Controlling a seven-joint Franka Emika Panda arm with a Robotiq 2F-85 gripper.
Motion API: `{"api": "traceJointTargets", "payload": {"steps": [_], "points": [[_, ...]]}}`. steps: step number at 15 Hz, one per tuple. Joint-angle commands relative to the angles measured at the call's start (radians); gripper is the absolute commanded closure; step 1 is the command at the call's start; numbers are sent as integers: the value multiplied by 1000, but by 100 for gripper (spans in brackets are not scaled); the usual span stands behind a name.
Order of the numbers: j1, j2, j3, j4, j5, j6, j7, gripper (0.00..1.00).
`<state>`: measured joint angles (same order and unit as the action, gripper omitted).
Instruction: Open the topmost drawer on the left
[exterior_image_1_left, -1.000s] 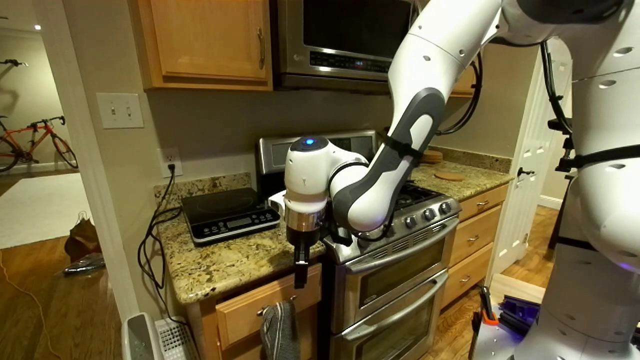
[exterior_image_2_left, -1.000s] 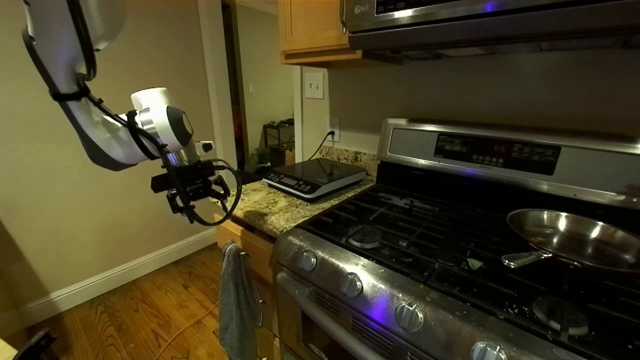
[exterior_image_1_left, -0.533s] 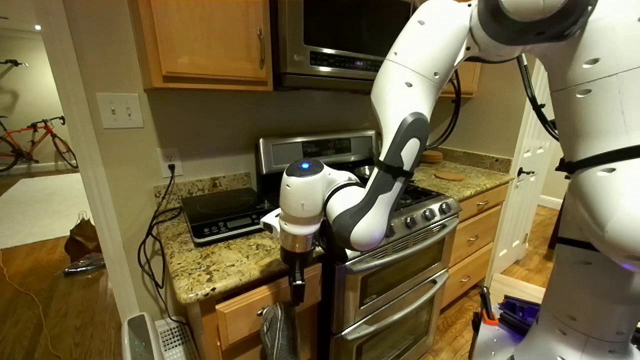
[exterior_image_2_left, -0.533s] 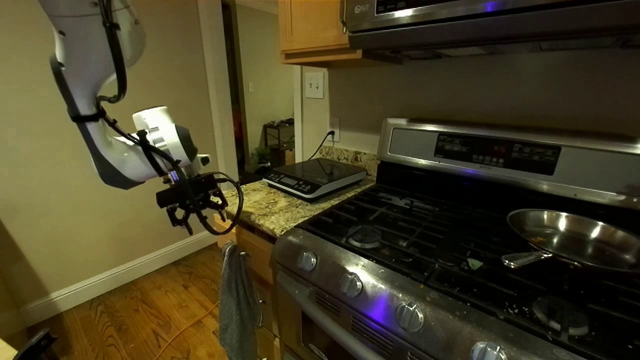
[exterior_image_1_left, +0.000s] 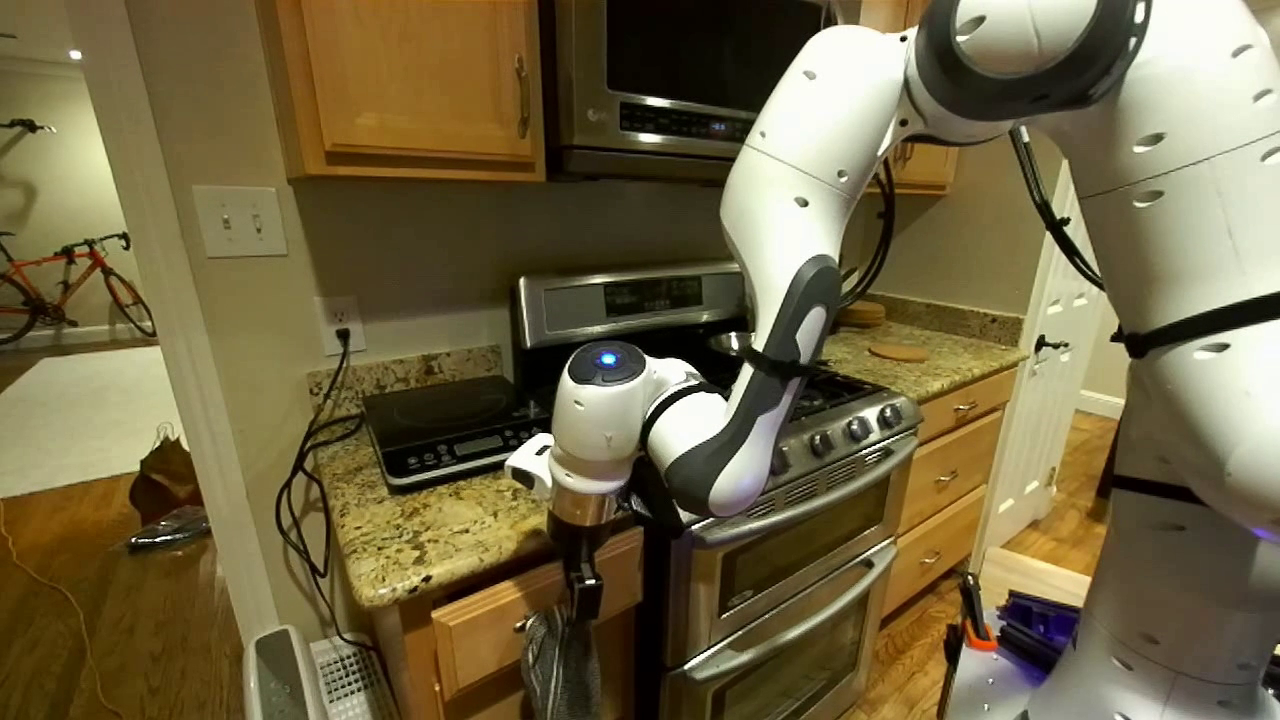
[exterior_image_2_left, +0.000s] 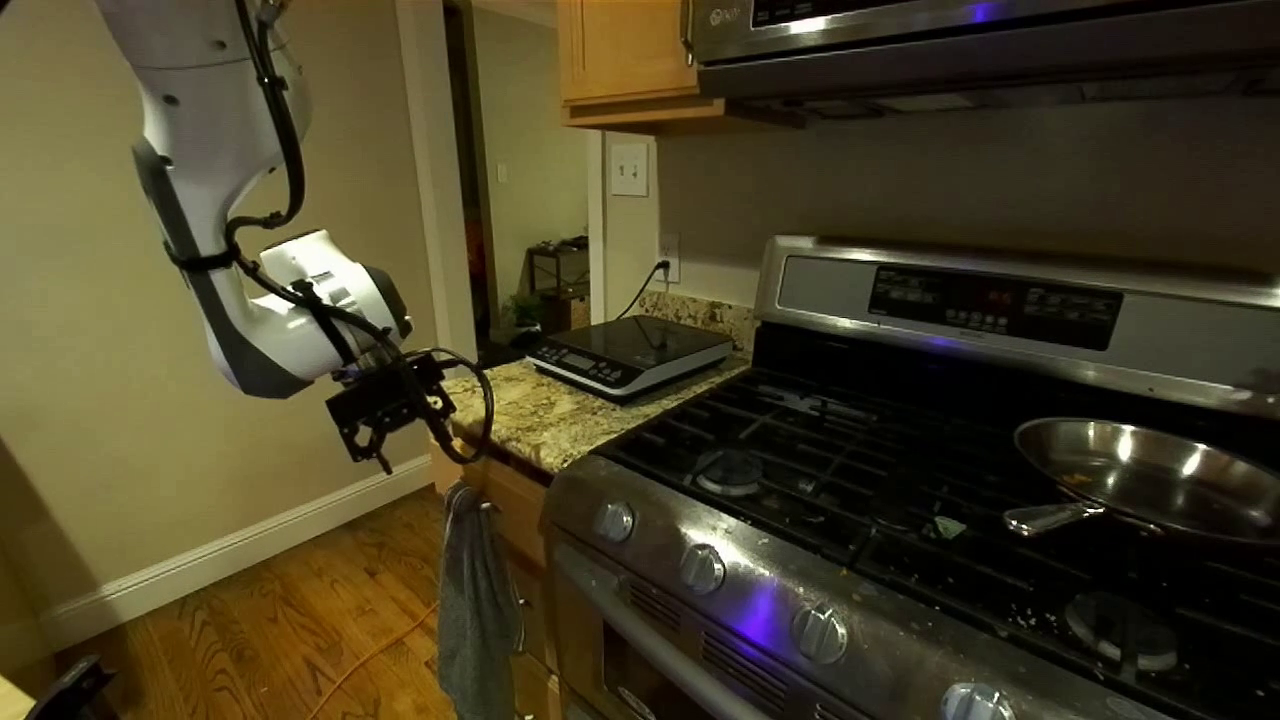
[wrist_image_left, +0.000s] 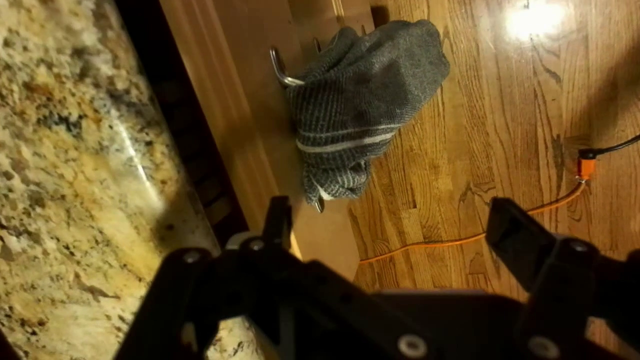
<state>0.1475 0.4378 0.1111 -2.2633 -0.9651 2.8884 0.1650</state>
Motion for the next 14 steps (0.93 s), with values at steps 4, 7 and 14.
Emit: {"api": "traceJointTargets", "payload": {"steps": [4,7,14], "points": [[20,11,-30,16,-59,20,24,0],[33,36,-59,50,-135,41,32,0],[21,128,-65,129,-161,35,13,0]]}}
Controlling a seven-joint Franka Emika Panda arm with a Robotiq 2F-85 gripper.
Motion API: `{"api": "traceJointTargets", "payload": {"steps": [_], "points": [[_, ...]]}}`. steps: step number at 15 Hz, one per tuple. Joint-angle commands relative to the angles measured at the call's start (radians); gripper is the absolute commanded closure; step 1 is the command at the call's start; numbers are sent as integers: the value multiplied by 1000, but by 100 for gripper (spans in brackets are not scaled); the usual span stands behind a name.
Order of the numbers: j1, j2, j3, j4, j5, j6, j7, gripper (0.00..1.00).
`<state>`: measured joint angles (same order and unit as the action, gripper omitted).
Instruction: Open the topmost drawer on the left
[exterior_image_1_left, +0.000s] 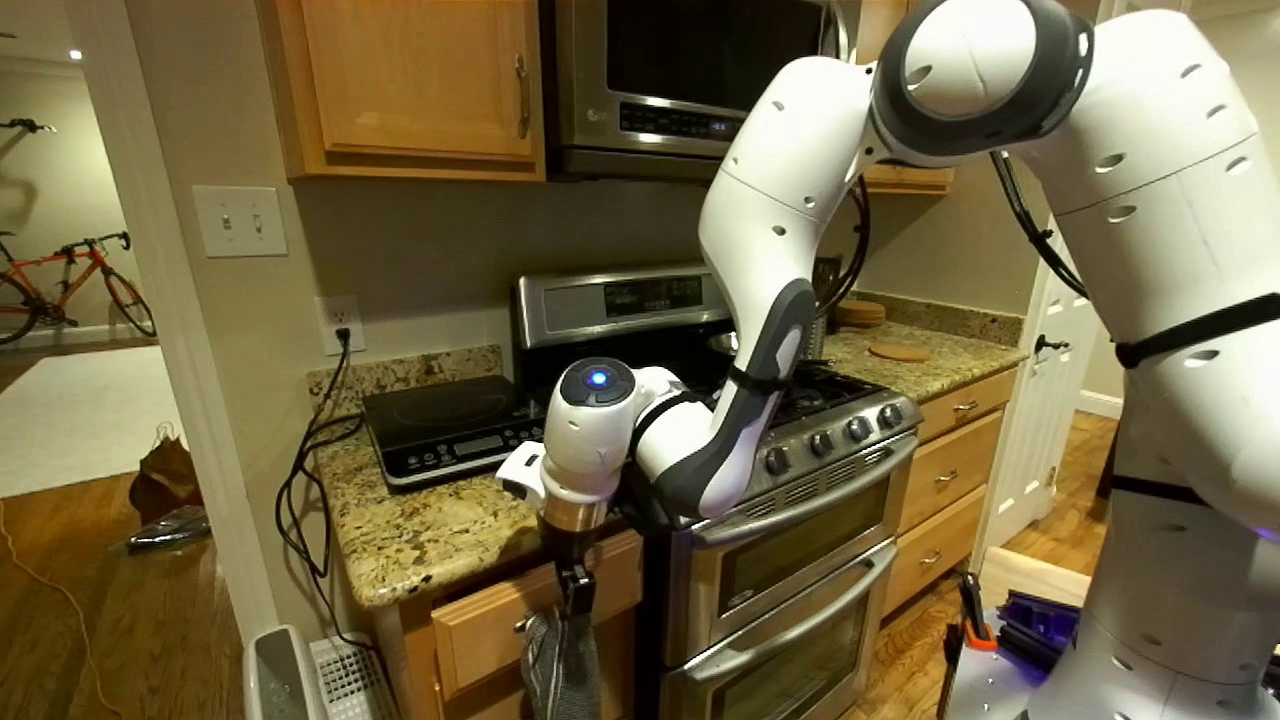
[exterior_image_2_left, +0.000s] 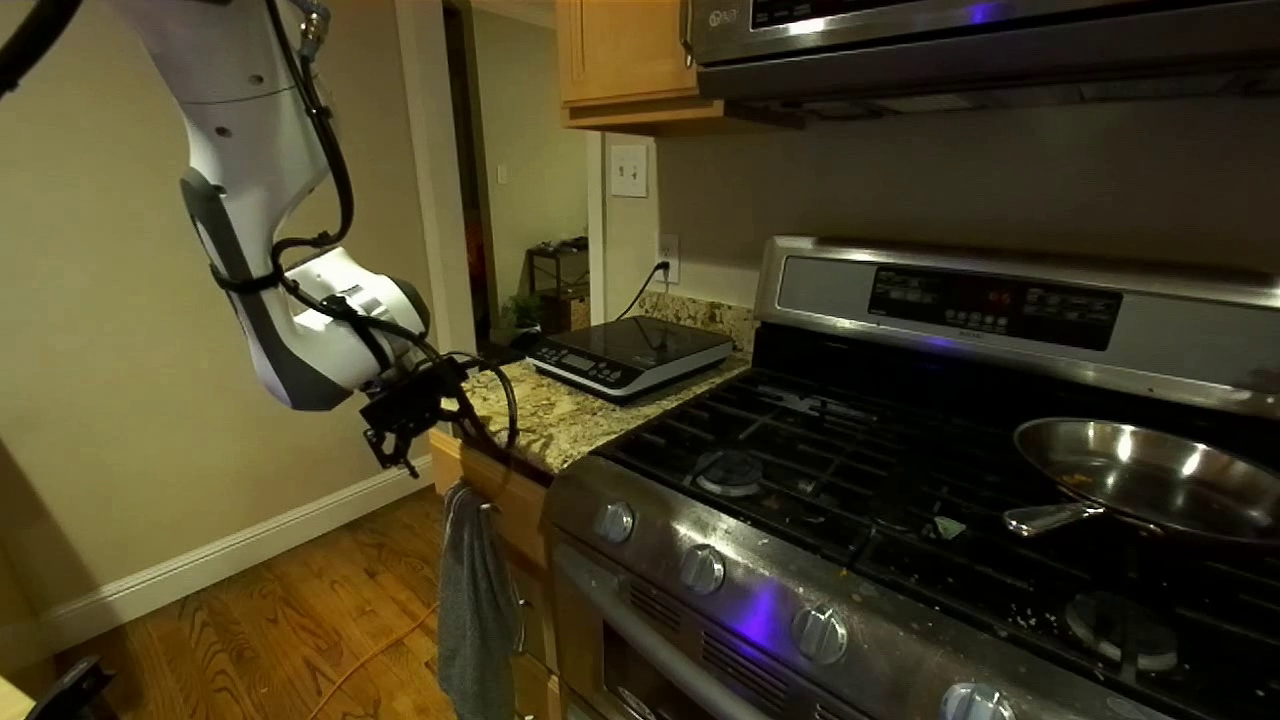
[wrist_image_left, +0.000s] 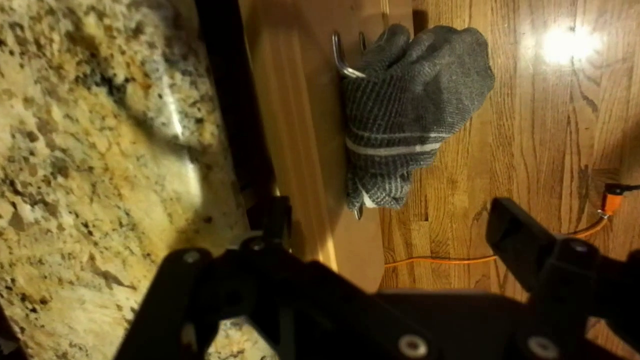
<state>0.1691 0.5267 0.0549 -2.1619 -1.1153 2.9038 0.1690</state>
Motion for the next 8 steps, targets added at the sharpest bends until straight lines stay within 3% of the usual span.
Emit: {"api": "traceJointTargets", "payload": {"steps": [1,8], "points": [[3,50,-13,36,-17,23,15,0],[61,84,-84,106,-203,38,78,0]]}}
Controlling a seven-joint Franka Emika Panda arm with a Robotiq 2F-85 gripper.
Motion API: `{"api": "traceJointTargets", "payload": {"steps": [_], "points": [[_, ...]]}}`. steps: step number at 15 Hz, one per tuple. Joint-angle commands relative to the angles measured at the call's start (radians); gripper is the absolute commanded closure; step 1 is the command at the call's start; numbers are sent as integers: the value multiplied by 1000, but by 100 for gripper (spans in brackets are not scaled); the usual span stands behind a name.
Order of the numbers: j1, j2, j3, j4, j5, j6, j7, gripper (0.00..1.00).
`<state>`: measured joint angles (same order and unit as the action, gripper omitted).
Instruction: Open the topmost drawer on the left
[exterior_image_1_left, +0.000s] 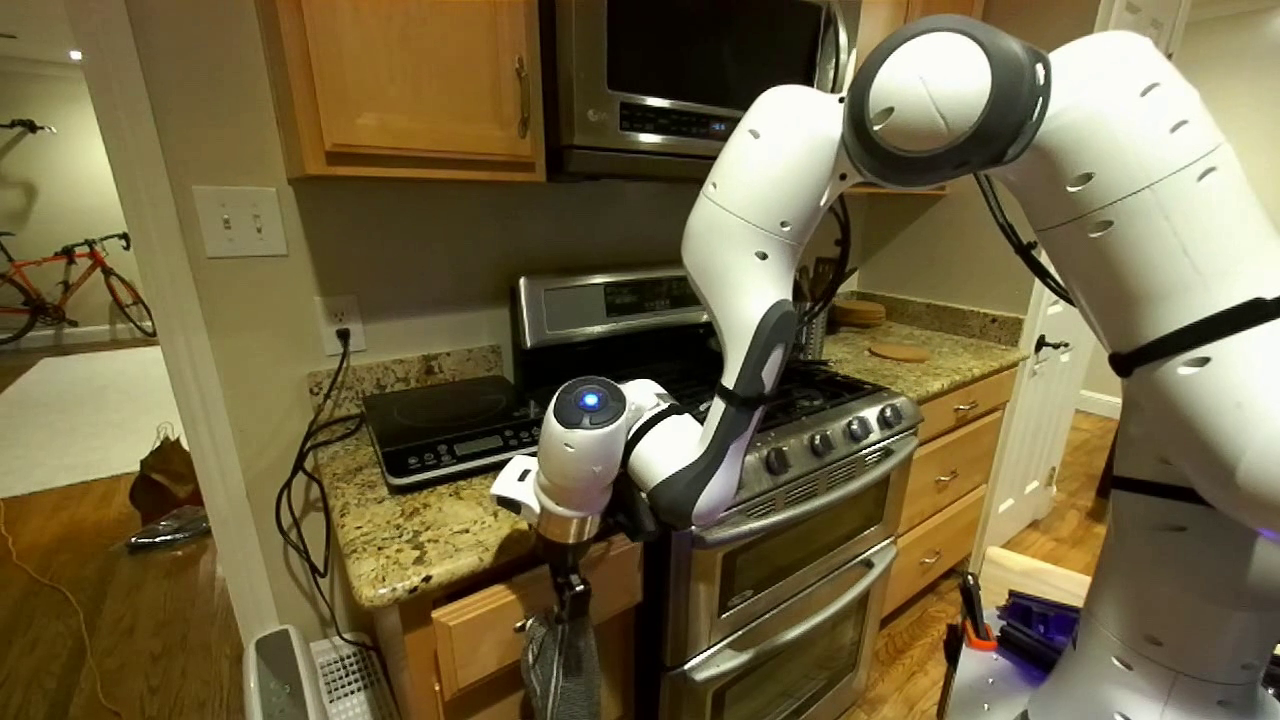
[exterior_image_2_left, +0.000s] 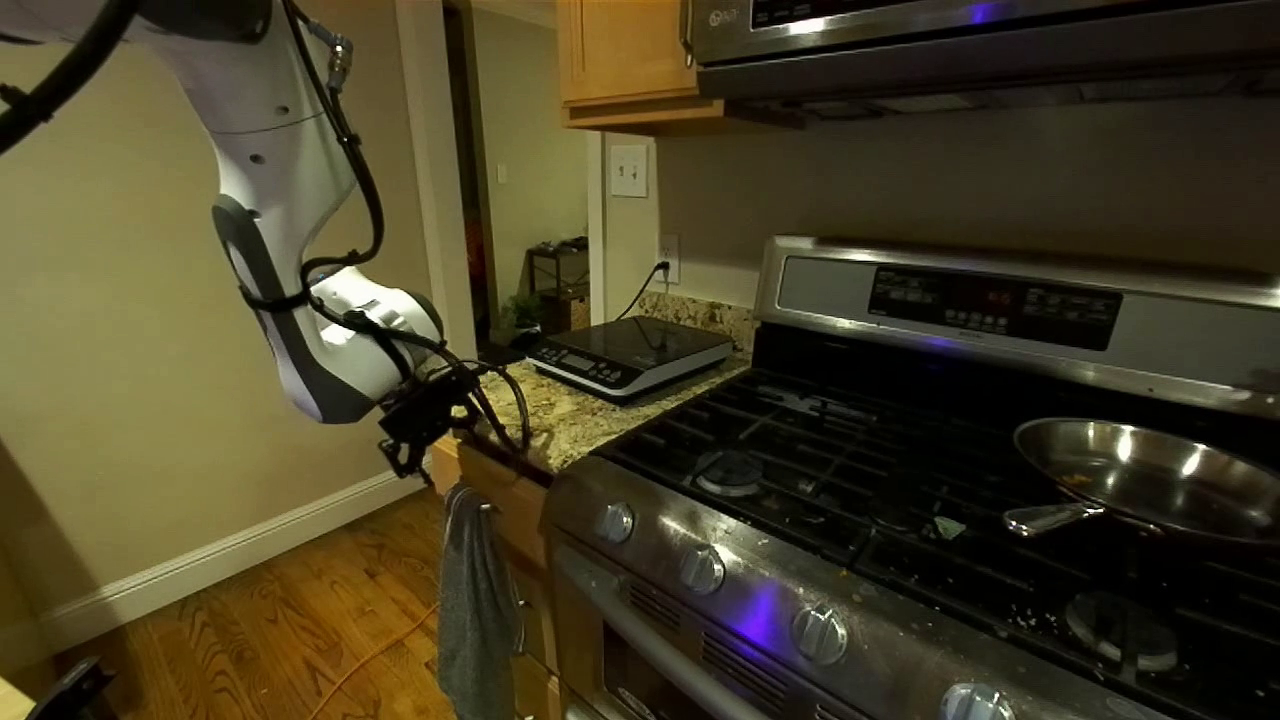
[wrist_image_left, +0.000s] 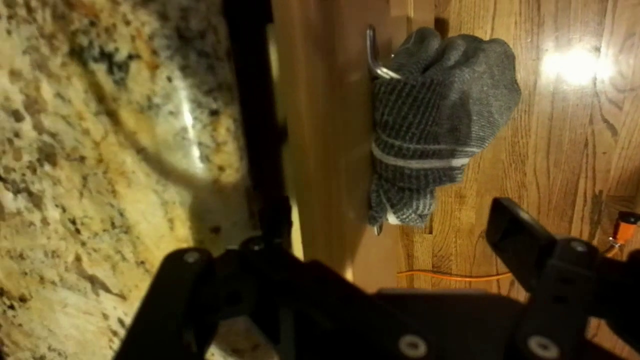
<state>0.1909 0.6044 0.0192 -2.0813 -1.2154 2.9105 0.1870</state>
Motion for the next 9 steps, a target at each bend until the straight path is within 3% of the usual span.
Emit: {"api": "traceJointTargets", "payload": {"steps": [1,9], "points": [[43,10,-53,34,-129,36,75,0],[41,54,-56,66,-224,43,147,0]]}}
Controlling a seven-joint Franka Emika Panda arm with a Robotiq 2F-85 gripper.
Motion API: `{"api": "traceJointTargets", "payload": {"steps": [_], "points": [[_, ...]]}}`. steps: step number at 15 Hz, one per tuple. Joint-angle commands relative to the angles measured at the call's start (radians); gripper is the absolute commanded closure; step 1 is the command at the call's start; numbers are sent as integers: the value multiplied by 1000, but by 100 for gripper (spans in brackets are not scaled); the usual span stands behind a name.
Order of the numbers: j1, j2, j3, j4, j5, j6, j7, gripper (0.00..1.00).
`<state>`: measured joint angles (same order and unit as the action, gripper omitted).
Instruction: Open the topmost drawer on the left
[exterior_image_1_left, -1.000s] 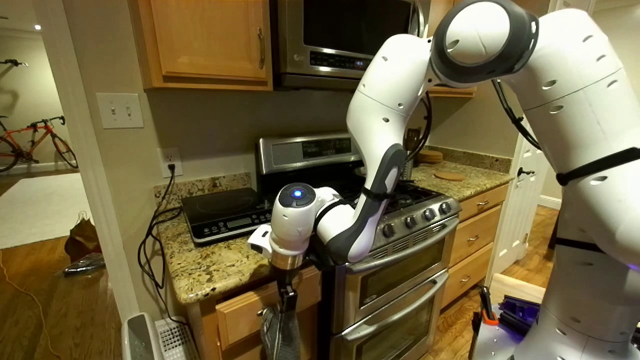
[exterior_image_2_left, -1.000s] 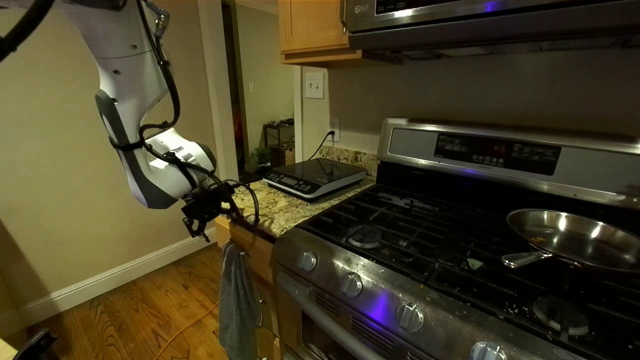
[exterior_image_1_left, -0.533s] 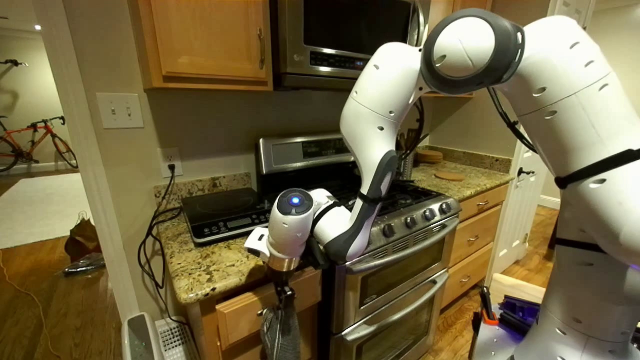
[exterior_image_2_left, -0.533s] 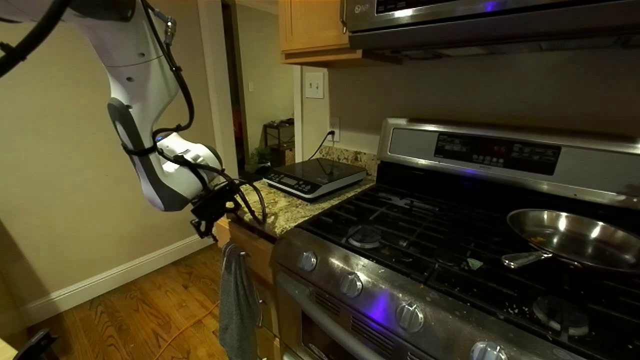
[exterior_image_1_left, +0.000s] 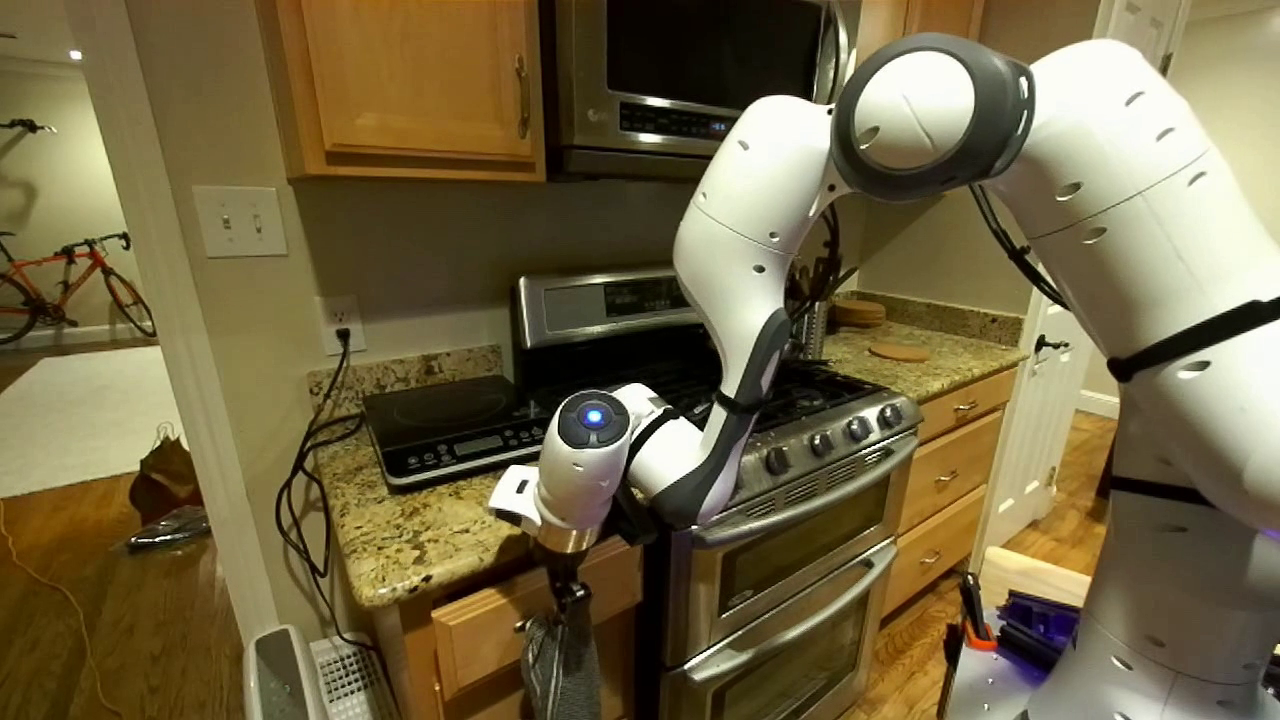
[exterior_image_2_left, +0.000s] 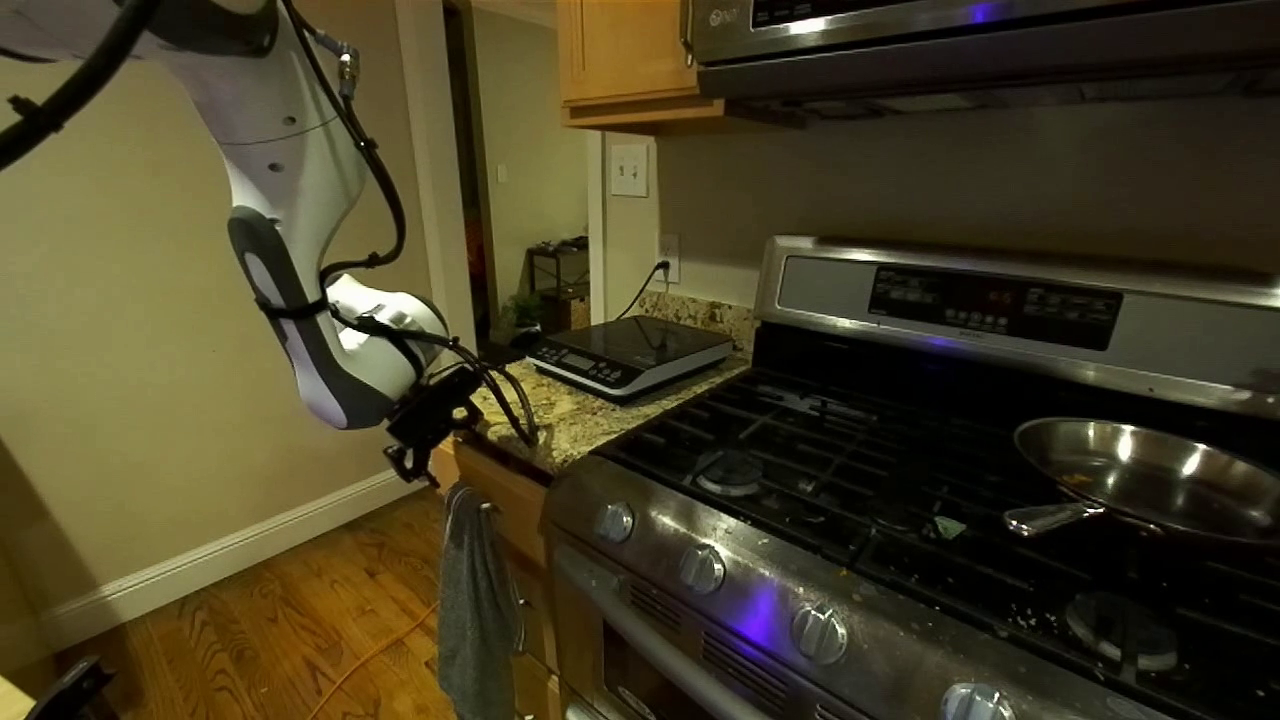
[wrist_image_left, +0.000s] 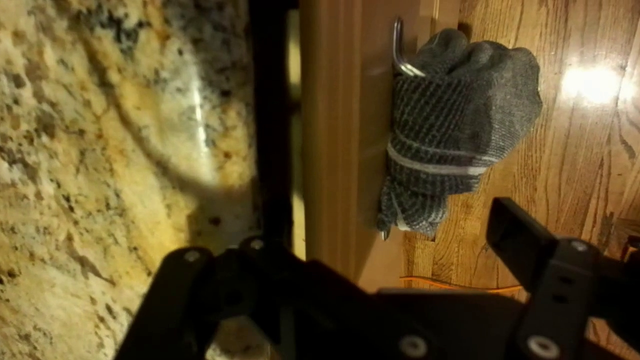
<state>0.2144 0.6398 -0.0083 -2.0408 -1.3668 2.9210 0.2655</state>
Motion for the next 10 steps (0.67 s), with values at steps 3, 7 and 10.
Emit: {"api": "traceJointTargets", "payload": {"steps": [3,7,10], "points": [[15,36,-22,42,-118,36,104,0],[17,57,-17,57,-150,33,131,0],[18,75,-10,64,-148,27,129,0]]}}
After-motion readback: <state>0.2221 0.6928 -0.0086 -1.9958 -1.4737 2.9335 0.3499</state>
